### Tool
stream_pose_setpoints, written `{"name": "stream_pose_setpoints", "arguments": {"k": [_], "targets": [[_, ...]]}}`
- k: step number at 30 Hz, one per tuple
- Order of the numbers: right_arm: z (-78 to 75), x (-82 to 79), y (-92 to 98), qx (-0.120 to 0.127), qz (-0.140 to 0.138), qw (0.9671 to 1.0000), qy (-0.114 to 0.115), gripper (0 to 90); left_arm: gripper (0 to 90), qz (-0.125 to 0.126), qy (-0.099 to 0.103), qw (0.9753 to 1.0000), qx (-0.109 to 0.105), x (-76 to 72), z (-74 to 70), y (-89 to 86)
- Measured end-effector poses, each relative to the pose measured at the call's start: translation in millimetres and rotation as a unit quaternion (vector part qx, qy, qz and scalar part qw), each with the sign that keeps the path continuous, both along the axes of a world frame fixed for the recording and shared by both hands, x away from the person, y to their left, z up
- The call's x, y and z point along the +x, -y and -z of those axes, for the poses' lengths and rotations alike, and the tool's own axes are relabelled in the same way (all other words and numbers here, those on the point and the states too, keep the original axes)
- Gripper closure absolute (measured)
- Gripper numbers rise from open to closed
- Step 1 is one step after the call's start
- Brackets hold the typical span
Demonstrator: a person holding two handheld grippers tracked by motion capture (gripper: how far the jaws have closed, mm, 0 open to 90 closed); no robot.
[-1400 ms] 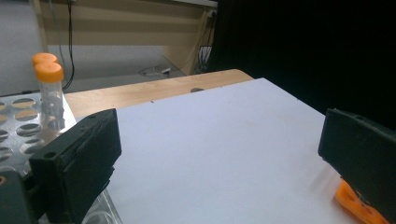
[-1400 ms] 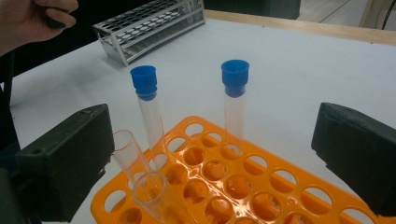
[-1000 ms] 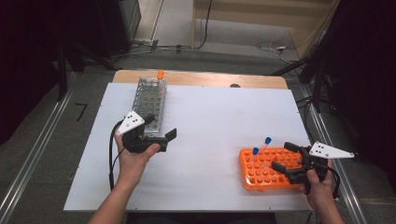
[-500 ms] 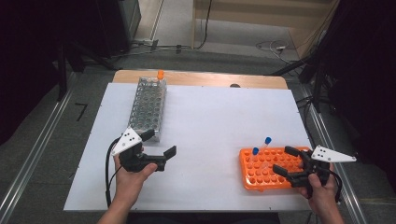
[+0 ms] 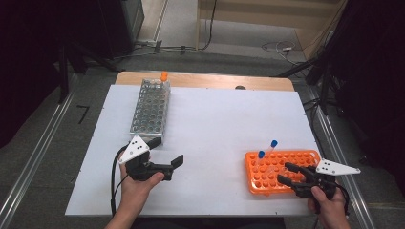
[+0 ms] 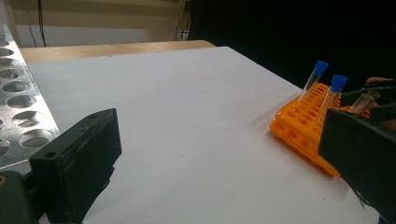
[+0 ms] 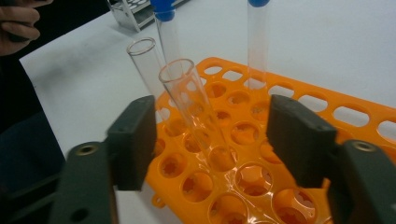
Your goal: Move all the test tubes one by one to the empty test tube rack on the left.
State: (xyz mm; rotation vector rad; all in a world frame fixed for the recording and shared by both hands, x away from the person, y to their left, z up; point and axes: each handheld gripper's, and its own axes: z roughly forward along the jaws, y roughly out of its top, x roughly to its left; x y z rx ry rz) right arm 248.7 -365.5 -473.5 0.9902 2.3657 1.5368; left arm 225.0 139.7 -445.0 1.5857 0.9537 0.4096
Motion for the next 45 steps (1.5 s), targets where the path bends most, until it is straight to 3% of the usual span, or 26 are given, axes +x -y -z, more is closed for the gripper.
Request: {"name": "stream_pose_setpoints", "arguments": {"k": [10,24,45], "targets": [[6.7,0.7,-8.4,-0.032,-0.012,0.9994,0.001,63.6,0.0,0.005,-0.006,1.0000,0.000,2.6,3.6,4.2],[7.9,2.5,-11.2,-0.055,0.010,0.9984,0.009,72.3,0.4,0.012,-0.005,0.9999,0.001,4.2,5.0,9.6],[-26.5,3.4,-2.5,0.001,0.028,0.9994,0.019,73.6,0.4,0.016,0.001,0.9999,0.006,3.5,2.4,13.1]]}}
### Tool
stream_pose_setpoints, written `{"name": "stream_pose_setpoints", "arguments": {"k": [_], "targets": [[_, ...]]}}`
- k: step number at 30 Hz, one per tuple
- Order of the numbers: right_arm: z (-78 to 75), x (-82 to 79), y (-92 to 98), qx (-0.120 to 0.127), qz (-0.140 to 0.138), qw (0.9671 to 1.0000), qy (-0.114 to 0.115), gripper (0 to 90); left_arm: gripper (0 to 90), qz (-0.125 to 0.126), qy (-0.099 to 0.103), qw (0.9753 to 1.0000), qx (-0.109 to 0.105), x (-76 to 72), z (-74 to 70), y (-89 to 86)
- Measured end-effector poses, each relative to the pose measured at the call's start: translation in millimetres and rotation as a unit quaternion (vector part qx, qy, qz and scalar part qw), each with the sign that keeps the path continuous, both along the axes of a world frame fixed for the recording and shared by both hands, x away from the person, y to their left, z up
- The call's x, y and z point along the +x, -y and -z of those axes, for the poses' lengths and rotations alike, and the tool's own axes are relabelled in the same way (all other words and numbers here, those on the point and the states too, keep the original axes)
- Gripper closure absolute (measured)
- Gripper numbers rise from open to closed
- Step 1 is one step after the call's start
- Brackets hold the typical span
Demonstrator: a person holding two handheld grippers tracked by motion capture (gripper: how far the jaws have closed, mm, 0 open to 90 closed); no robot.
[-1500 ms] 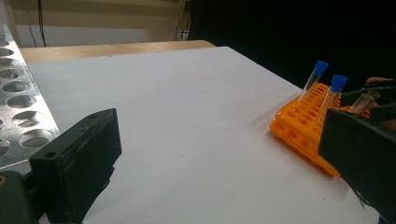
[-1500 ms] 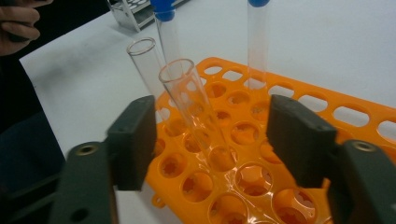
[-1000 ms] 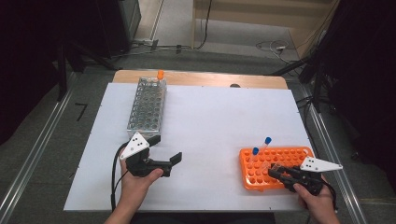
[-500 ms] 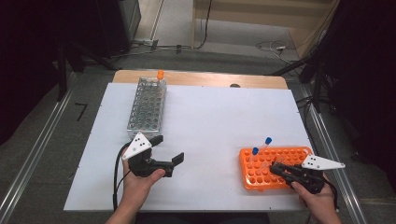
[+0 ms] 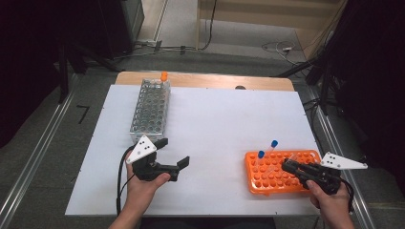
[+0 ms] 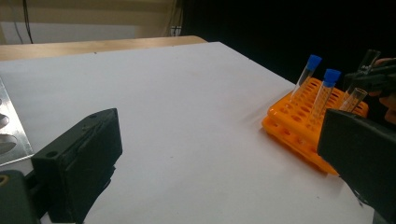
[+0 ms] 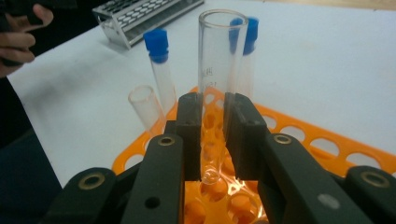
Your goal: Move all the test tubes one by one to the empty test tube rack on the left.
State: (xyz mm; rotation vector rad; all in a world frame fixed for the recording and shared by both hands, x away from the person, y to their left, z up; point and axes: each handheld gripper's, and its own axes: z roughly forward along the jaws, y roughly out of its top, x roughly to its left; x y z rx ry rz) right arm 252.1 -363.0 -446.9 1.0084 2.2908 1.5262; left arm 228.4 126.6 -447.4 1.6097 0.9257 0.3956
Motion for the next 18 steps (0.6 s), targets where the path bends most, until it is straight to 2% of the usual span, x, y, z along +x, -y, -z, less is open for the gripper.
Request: {"name": "stream_pose_setpoints", "arguments": {"k": [3,18], "targets": [[-5.9,0.8,0.7,0.012,0.006,0.9999,0.006,73.6,0.4,0.000,0.002,1.0000,-0.002,-0.3,-0.9,0.5],[-26.1,8.7,-12.2,0.024,0.011,0.9994,0.024,73.6,0.5,0.011,0.004,0.9999,0.003,1.2,-2.9,10.6]]}}
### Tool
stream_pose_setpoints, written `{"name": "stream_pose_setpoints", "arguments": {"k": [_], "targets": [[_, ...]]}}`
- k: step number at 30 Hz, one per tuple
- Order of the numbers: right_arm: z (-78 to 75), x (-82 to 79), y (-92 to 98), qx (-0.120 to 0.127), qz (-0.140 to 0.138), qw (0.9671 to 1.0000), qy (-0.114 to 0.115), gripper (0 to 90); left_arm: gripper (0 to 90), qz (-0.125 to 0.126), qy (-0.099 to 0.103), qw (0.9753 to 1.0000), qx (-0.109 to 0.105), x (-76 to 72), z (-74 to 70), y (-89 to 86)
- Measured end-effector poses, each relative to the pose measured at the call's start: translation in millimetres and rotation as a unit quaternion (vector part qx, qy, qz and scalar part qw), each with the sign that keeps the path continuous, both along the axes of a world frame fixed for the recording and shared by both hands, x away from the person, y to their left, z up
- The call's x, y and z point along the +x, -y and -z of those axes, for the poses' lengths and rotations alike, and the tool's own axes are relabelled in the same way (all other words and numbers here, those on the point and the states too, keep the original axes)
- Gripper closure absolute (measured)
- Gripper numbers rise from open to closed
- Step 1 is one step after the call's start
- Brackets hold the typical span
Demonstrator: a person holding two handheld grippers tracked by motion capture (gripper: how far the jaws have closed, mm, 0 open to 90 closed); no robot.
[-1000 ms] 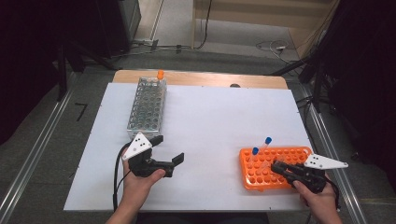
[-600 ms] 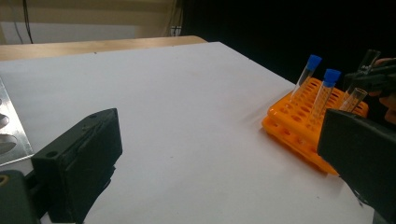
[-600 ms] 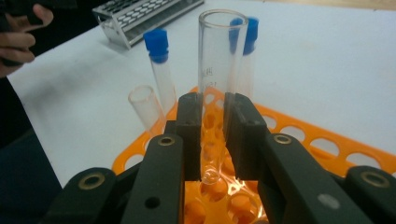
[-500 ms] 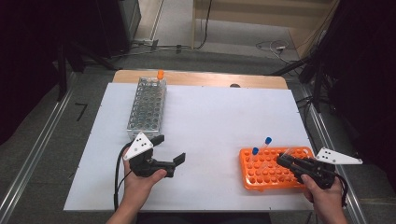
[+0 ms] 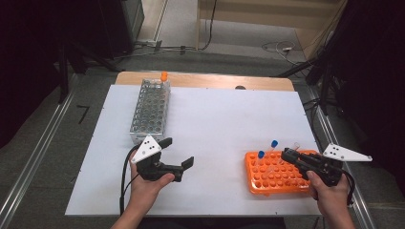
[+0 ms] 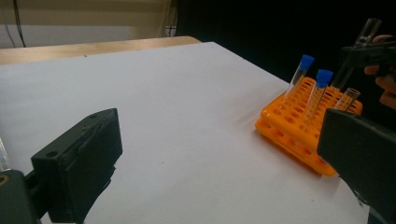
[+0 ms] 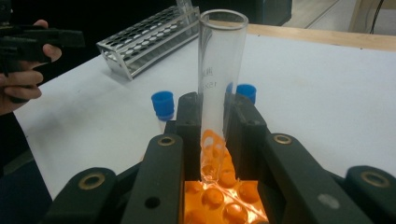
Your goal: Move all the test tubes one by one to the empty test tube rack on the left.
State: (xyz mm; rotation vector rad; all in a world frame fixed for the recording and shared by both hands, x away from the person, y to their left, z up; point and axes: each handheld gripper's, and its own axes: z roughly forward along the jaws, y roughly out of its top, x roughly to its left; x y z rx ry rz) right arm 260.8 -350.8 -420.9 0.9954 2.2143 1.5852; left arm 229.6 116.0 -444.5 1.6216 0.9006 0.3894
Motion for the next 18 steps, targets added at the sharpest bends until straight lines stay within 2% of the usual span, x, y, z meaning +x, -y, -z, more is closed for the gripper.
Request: {"name": "stream_pose_setpoints", "arguments": {"k": [8,13,18], "targets": [[-8.7,2.7,-18.8,-0.006,-0.023,0.9997,0.006,73.6,0.5,0.005,0.000,1.0000,-0.003,-0.6,-1.0,1.4],[-14.1,-1.8,-31.4,-0.004,-0.042,0.9991,0.011,73.6,0.5,0.006,0.000,1.0000,-0.004,-0.1,-2.2,1.9],[-13.4,-8.2,-43.9,0.001,-0.056,0.9984,0.012,73.7,0.4,0.013,-0.001,0.9999,-0.002,-0.3,-2.5,7.5]]}}
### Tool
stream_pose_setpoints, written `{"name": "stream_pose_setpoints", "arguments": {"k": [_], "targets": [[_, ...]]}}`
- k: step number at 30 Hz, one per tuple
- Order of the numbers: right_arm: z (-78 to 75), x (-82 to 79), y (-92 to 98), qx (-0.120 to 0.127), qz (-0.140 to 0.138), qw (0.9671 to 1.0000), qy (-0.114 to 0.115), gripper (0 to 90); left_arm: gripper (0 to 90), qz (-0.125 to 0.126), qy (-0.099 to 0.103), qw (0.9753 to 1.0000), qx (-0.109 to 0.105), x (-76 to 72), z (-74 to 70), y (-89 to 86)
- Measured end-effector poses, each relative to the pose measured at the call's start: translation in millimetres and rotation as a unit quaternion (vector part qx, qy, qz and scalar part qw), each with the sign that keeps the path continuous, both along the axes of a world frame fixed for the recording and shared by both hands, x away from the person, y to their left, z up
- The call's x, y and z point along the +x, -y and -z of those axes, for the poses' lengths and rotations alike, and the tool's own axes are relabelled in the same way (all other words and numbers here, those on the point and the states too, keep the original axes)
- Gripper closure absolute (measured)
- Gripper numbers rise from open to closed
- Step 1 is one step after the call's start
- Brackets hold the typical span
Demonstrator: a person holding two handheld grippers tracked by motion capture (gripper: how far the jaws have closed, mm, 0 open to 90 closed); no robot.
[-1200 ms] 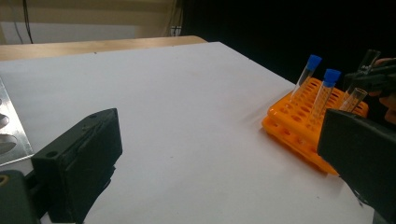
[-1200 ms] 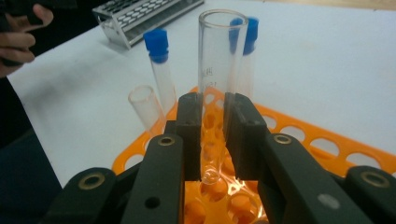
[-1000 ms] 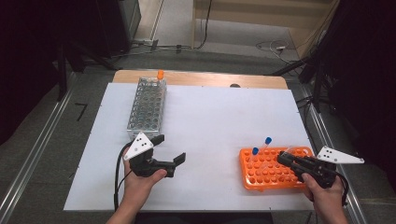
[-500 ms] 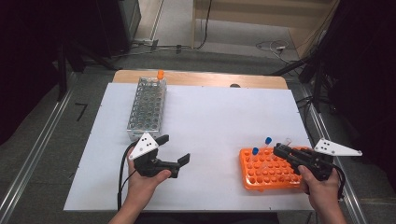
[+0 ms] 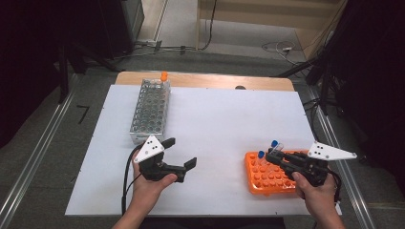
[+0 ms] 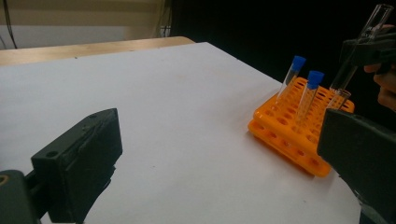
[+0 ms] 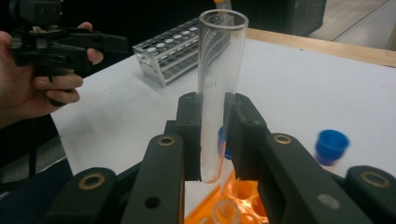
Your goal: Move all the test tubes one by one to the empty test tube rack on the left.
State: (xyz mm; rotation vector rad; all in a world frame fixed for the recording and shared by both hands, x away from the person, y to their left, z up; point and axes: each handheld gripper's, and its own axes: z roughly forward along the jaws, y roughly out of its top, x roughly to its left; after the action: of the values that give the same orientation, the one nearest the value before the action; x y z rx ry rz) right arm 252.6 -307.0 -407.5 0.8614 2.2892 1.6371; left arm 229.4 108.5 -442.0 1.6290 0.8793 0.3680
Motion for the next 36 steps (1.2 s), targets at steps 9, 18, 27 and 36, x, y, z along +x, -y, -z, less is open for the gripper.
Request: {"name": "stream_pose_setpoints", "arguments": {"k": [9,18,27,36], "targets": [[5.4,-7.7,-20.7,0.006,-0.021,0.9998,0.000,73.6,0.4,0.013,0.004,0.9999,0.000,-2.9,-1.9,7.9],[17.5,-14.2,-41.4,-0.002,-0.035,0.9993,-0.011,73.7,1.8,0.033,0.010,0.9994,0.002,-7.5,-5.4,16.0],[30.4,-18.2,-61.8,-0.015,-0.052,0.9980,-0.031,73.6,5.8,0.060,0.012,0.9981,-0.003,-10.9,-6.6,27.0],[37.4,-21.6,-77.0,-0.025,-0.070,0.9966,-0.036,73.7,25.0,0.094,0.007,0.9955,-0.011,-14.4,-8.1,46.0]]}}
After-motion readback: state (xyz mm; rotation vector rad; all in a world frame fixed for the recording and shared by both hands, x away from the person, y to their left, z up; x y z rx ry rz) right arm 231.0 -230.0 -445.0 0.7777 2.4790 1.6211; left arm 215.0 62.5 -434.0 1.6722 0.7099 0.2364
